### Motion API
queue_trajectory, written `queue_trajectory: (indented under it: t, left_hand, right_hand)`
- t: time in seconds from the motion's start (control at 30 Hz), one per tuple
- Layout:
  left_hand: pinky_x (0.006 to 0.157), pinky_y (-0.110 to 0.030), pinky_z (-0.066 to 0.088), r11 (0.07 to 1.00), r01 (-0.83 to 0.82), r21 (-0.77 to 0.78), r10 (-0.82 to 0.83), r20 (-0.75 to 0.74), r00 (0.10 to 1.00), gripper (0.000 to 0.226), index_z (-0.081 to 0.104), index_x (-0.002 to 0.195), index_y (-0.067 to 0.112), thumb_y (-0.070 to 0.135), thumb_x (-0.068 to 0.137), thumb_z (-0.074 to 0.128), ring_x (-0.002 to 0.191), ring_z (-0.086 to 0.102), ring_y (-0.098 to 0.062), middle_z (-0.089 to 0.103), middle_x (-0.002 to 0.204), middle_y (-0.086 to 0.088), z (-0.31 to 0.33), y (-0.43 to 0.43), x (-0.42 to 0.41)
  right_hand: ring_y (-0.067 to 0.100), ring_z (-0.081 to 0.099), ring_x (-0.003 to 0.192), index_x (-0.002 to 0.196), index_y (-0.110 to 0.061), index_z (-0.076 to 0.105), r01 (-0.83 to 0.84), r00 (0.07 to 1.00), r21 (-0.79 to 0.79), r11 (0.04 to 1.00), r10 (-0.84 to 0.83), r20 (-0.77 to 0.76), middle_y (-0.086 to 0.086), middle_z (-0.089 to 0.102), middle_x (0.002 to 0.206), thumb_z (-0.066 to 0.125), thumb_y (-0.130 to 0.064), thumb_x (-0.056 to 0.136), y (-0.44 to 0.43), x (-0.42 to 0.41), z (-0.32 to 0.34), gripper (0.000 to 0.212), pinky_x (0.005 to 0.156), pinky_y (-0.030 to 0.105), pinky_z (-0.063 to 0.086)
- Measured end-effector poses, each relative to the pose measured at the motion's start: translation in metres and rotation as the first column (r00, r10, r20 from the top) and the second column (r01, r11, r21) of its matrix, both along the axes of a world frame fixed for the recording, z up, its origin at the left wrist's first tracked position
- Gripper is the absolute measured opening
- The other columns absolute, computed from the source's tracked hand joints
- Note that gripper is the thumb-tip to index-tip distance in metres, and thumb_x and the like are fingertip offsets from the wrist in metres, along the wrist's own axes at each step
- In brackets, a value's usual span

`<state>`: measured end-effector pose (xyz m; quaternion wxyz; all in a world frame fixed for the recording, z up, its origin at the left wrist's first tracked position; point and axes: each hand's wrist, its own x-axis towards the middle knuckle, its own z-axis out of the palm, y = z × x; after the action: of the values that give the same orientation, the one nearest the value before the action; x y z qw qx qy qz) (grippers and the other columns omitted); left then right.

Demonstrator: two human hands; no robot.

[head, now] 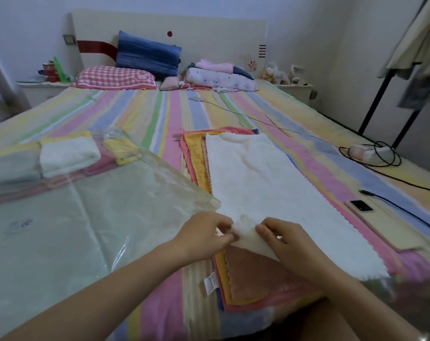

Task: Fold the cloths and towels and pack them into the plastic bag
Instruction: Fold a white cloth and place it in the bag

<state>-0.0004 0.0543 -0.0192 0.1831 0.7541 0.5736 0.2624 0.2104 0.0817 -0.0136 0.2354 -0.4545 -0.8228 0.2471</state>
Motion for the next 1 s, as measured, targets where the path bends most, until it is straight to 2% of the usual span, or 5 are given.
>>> queue_trajectory:
  t: [0.23, 0.43, 0.6, 0.8, 1.0]
  left_hand:
    - [0.074, -0.023, 0.051, 0.994, -0.068, -0.082, 0.104, 0.630, 0.770, 0.021, 0.059, 0.096, -0.012, 0.008, 0.097, 0.052, 0.079, 0.060, -0.012, 0.062, 0.087, -0.010, 0.048, 0.036, 0.013]
    - [0.088, -0.054, 0.050, 0.962, -0.204, 0.179, 0.034, 0.666, 0.745, 0.023, 0.067, 0.085, -0.003, 0.016, 0.088, 0.054, 0.083, 0.059, -0.023, 0.066, 0.088, -0.028, 0.117, 0.051, -0.008]
    - [0.086, -0.057, 0.050, 0.889, -0.353, 0.293, 0.103, 0.622, 0.776, 0.023, 0.067, 0.084, -0.003, 0.013, 0.082, 0.051, 0.081, 0.060, -0.024, 0.067, 0.084, -0.025, 0.138, 0.033, -0.064]
    - [0.069, -0.018, 0.048, 0.823, -0.495, 0.278, 0.262, 0.588, 0.765, 0.031, 0.068, 0.066, 0.027, 0.009, 0.069, 0.043, 0.071, 0.059, -0.003, 0.068, 0.066, 0.019, 0.130, -0.023, -0.130]
    - [0.063, -0.012, 0.049, 0.889, -0.458, 0.013, 0.373, 0.560, 0.739, 0.036, 0.068, 0.069, 0.017, -0.006, 0.085, 0.046, 0.063, 0.062, 0.002, 0.070, 0.066, 0.008, 0.117, -0.080, -0.156]
  right_hand:
    - [0.018, 0.057, 0.102, 0.132, -0.035, 0.035, 0.247, 0.936, 0.266, 0.932, -0.301, 0.183, -0.014, 0.059, 0.117, 0.061, -0.033, 0.086, 0.006, 0.010, 0.014, 0.053, 0.068, 0.029, 0.034]
    - [0.021, 0.048, 0.059, 0.128, -0.022, 0.047, 0.446, 0.859, 0.329, 0.832, -0.501, 0.103, -0.005, 0.055, 0.077, 0.055, -0.004, 0.083, 0.021, 0.021, 0.013, 0.048, 0.045, 0.026, 0.027]
    - [0.011, 0.055, 0.061, 0.102, -0.019, 0.065, 0.442, 0.890, 0.247, 0.863, -0.385, -0.246, -0.006, 0.065, 0.077, 0.062, -0.003, 0.087, 0.028, 0.015, 0.019, 0.022, 0.048, 0.029, 0.038]
    - [-0.004, 0.060, 0.069, 0.082, -0.025, 0.065, 0.139, 0.751, 0.098, 0.985, -0.040, -0.659, -0.011, 0.068, 0.077, 0.056, -0.006, 0.081, 0.004, -0.017, 0.078, 0.021, 0.058, 0.009, 0.045]
    - [0.014, 0.069, 0.082, 0.086, -0.026, 0.072, -0.345, 0.878, -0.129, 0.930, 0.270, -0.396, -0.003, 0.072, 0.088, 0.052, -0.030, 0.082, -0.024, -0.036, 0.131, 0.020, 0.068, 0.029, 0.053]
